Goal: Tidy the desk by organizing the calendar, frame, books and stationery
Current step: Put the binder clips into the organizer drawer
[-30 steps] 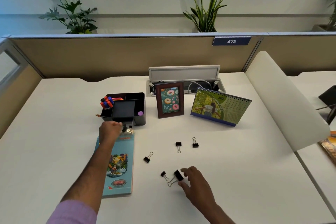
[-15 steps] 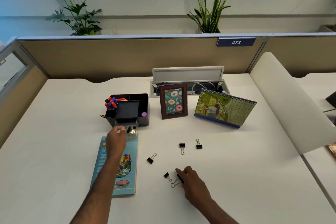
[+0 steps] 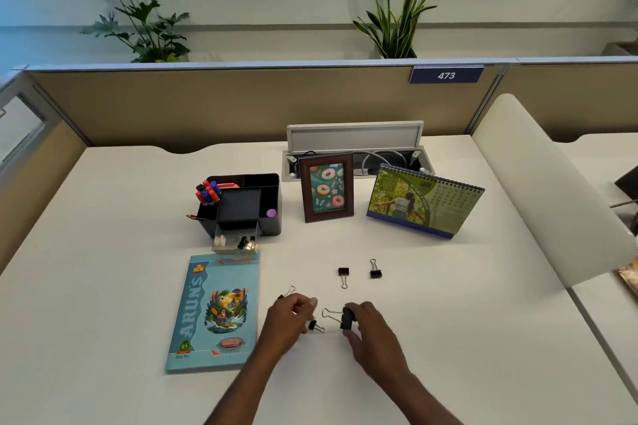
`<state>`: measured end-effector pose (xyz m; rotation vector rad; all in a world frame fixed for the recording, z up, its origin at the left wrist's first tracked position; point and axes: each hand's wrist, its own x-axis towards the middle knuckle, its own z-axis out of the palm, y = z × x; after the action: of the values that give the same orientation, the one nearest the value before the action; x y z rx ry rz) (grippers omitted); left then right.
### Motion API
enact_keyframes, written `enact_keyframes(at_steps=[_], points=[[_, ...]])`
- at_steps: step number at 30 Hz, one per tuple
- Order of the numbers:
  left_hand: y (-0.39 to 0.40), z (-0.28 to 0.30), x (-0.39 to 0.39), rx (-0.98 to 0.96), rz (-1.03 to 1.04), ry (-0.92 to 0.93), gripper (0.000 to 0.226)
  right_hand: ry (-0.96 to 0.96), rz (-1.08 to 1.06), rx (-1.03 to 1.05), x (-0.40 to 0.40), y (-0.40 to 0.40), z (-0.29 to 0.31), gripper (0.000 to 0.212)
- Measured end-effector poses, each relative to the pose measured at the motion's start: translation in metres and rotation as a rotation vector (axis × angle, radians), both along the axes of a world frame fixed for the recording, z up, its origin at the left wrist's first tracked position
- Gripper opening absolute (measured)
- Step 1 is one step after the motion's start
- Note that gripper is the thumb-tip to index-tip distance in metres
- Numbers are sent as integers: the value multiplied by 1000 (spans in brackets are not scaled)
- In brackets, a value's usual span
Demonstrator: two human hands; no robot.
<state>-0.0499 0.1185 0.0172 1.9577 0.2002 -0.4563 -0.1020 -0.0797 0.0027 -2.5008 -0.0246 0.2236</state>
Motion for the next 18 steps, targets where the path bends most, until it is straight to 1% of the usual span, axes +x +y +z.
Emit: enact_keyframes(at_steps=[5, 14, 18], points=[[-14, 7, -5, -45, -54, -22, 16, -91, -16, 9, 1, -4, 3, 38], [-18, 14, -7, -73, -24, -79, 11, -143, -12, 22, -1, -2, 9, 44], [-14, 14, -5, -80, 2, -81, 11, -134, -28, 49, -4, -2, 6, 57]])
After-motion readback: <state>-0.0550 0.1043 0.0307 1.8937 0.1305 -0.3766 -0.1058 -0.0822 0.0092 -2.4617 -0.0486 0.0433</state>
